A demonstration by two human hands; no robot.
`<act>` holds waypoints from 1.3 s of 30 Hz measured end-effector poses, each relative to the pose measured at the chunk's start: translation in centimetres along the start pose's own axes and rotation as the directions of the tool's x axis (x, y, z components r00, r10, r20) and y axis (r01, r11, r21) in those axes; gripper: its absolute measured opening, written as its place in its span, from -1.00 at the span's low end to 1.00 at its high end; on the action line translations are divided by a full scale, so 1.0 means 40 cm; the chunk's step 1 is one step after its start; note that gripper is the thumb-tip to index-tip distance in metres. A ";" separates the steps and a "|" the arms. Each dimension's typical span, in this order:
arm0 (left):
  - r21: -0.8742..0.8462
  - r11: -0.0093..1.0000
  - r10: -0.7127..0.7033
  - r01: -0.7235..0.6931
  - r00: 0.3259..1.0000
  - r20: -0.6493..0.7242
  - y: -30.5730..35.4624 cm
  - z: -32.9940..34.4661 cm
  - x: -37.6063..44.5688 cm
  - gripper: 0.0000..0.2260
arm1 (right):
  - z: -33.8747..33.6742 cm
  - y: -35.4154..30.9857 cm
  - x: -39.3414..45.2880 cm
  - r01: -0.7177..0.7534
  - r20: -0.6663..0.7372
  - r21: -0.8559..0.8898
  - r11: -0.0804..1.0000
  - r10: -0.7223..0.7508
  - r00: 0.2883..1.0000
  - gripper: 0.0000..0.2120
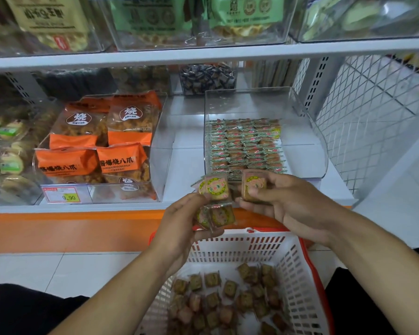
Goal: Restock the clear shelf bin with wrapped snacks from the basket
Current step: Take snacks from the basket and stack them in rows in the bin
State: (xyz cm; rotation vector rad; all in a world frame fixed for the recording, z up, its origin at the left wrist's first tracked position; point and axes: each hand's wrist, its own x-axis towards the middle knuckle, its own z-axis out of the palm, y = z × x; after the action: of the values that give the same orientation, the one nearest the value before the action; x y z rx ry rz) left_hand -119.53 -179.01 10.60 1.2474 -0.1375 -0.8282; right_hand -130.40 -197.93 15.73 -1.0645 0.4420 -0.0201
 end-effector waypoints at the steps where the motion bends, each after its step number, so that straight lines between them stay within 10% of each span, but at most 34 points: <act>1: -0.001 1.000 0.001 -0.001 1.000 -0.005 0.001 -0.001 0.002 -0.77 | -0.003 -0.006 -0.001 -0.024 0.023 0.037 0.999 0.023 0.999 -0.68; 10: 0.028 0.998 0.050 -0.050 0.999 -0.006 -0.005 0.002 -0.004 -0.89 | 0.019 0.019 -0.001 0.014 -0.048 -0.078 0.997 -0.018 0.999 -0.53; 18: 0.155 0.980 0.117 -0.126 0.991 0.062 -0.002 0.009 -0.017 -0.80 | 0.032 0.064 0.000 0.034 -0.020 -0.232 0.972 -0.040 0.999 -0.79; 26: 0.111 0.983 0.144 -0.149 0.988 0.049 0.002 0.009 -0.013 -0.73 | 0.026 0.028 0.008 0.015 -0.140 -0.012 1.000 -0.016 0.990 -0.75; 39: 0.142 0.982 0.100 -0.123 0.982 0.163 0.009 0.039 -0.007 -0.80 | 0.053 0.051 0.005 0.102 -0.109 -0.141 0.985 -0.118 0.987 -0.77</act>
State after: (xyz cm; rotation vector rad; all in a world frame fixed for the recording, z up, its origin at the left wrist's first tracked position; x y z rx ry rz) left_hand -120.37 -180.05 11.56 1.3038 -0.3995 -0.8287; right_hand -129.84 -195.18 14.77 -1.2247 0.4954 -0.1534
